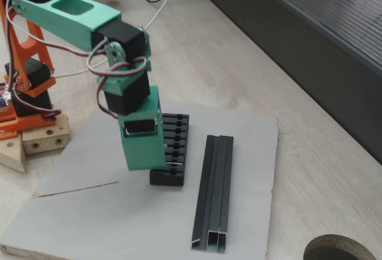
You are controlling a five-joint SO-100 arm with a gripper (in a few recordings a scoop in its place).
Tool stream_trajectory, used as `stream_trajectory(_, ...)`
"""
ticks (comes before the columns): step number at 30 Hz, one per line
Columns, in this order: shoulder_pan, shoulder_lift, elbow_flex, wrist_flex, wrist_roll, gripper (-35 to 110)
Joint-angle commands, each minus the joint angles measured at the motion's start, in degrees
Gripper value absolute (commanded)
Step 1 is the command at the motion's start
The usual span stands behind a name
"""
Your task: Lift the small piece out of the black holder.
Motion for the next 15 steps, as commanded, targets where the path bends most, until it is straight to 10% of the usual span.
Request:
stream_trajectory(1,-0.4,0.7,1.1,0.4,0.6,38)
stream_trajectory(15,-0.4,0.6,1.2,0.4,0.6,38)
